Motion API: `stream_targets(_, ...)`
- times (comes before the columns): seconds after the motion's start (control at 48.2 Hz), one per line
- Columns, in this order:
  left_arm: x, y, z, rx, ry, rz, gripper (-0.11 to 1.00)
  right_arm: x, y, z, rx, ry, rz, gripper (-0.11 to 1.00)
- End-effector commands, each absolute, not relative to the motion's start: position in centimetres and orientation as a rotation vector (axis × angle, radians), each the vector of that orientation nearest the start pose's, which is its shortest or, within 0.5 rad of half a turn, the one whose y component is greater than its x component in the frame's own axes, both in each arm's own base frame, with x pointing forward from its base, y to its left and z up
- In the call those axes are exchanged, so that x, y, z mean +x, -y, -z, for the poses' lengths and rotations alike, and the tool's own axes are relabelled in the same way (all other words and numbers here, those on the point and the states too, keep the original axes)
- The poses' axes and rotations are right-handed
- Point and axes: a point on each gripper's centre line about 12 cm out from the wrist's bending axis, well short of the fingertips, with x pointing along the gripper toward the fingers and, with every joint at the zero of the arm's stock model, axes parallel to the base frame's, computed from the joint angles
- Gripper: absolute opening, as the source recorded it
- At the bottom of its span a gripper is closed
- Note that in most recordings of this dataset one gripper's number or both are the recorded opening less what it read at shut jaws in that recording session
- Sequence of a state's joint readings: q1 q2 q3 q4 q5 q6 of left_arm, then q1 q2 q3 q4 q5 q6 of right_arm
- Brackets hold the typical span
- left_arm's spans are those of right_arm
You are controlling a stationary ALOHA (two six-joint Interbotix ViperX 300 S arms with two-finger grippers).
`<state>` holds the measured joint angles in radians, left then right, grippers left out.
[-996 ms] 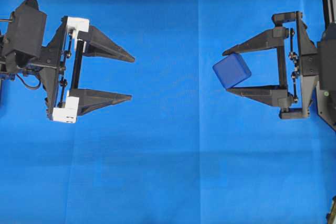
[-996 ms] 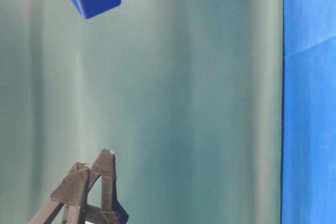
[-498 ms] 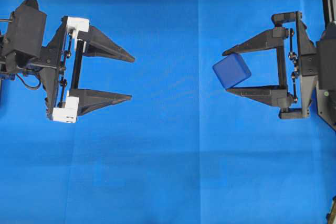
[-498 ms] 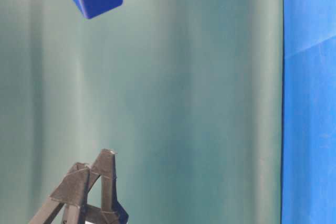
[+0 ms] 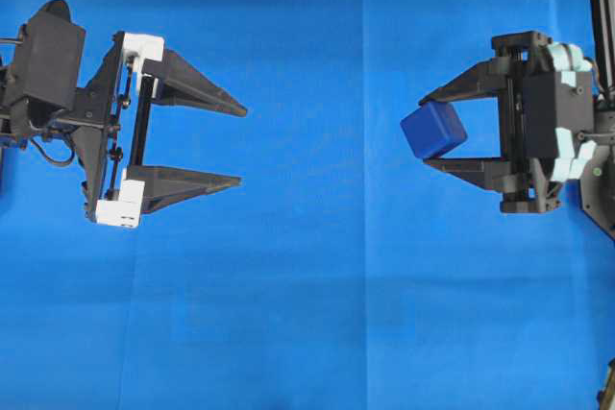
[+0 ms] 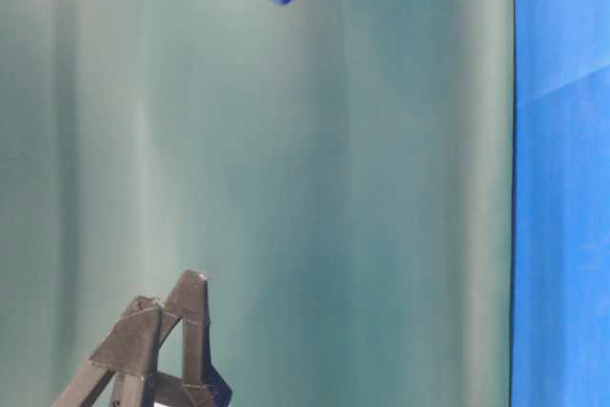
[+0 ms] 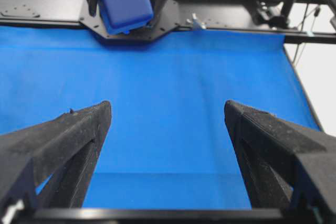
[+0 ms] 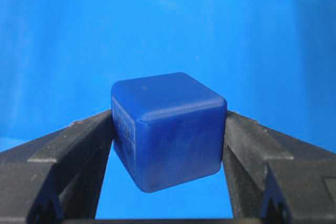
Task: Handover the blue block to the right arm after grasping it with the left arm, then place it in the designated position.
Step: 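Carry the cube with the right gripper toward the right side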
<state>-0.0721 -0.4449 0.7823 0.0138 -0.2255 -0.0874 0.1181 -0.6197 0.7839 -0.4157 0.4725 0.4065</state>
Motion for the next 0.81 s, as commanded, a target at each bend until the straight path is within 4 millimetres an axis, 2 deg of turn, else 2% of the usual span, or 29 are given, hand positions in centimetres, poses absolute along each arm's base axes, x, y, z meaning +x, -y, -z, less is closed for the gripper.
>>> stream_targets(0.0,32.6,2.5,-32.4,-0.067,-0.075,0.077,0.93,27.0,-1.1,-30.5,-0.050,-0.558,0.072,0.46)
stream_targets(0.56,32.6,2.5,-32.3,-0.071,-0.080,0.076,0.93,27.2,-1.2,-29.8,-0.052,-0.572,0.066,0.47)
stream_targets(0.789,32.6,2.5,-32.3,-0.070,-0.081,0.076,0.93,28.3,-1.4,-29.1,-0.055,-0.589,0.059,0.47)
